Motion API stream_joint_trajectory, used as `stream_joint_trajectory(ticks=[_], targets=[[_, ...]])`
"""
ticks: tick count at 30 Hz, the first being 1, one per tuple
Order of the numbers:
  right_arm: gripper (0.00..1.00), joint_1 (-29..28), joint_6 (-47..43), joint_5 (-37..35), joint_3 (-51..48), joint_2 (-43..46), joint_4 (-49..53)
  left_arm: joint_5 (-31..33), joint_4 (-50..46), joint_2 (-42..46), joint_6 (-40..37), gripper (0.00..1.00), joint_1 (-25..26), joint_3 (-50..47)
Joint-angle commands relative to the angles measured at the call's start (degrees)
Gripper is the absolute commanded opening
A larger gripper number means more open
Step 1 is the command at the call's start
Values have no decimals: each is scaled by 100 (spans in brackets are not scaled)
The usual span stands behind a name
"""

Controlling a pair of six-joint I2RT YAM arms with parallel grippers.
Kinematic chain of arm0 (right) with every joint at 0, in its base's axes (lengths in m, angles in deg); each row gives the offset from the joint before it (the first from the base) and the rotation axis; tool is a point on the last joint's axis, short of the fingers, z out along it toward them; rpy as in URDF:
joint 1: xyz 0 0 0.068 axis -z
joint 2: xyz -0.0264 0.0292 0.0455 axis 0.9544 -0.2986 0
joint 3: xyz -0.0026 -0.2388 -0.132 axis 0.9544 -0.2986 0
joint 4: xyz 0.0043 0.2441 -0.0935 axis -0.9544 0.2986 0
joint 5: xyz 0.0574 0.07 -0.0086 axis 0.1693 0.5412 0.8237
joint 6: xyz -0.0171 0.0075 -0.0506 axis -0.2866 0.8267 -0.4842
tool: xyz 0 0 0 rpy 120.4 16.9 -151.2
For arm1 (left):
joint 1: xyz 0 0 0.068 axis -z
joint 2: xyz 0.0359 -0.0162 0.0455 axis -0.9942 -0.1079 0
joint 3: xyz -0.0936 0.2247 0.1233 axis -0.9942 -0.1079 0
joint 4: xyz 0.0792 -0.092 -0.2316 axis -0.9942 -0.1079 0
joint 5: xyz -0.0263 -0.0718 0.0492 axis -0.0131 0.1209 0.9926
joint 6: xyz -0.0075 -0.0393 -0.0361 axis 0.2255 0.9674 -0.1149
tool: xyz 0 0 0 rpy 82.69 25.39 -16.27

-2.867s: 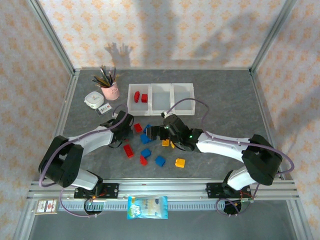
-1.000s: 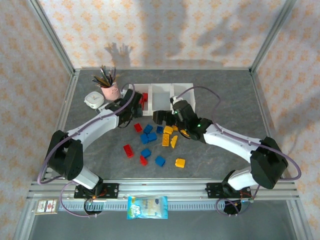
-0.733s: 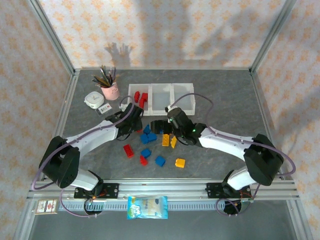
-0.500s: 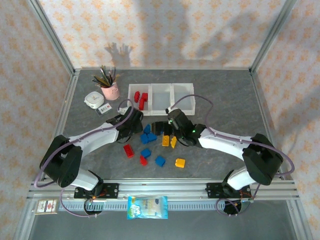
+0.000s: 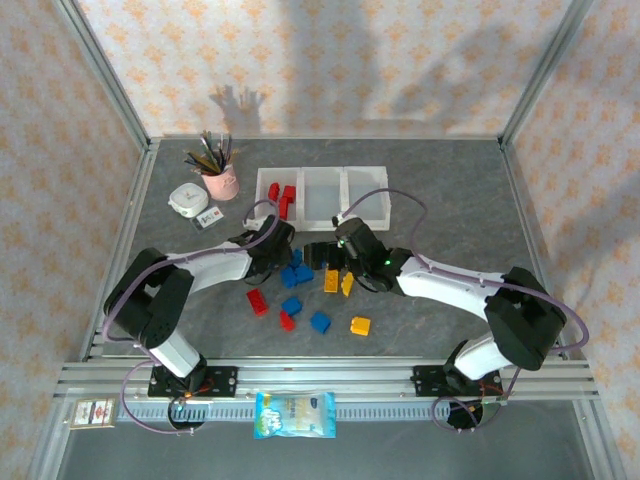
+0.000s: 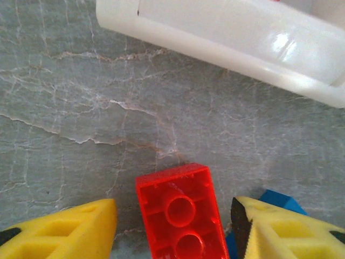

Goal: Sort the legos into containers by color
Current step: Pick up the lego from the center of the table.

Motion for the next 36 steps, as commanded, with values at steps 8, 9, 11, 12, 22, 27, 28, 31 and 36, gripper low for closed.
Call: stream_joint_trajectory(ticks=[8,9,11,12,22,27,28,31,36], targets=[[100,-9,-59,-171,-23,-61,-166,118,254,-335,72,46,-23,42],[100,-13,-55,-172,-24,-61,-174,114,272,-321,63,44,-23,18],[100,-12,-59,-162,-19,-61,-192,109,294,-306,37,40,-27,-18],[100,-13,-58,-154,-21,-71,-197,107,294,-290,20,38,-31,-32],[100,4,-16,-114,76,-57,-228,89,110,403,-147,27,-23,-279],[100,53,72,23,84,-43,-332,246,-406,911,-462,26,-23,-175],[100,65,91,62,92,-54,-363,301,-493,1026,-532,25,-27,-131],[100,131,143,151,118,-61,-427,504,-712,1323,-773,24,-33,77],[100,213,185,227,198,-103,-489,616,-953,1227,-1378,24,-206,691]])
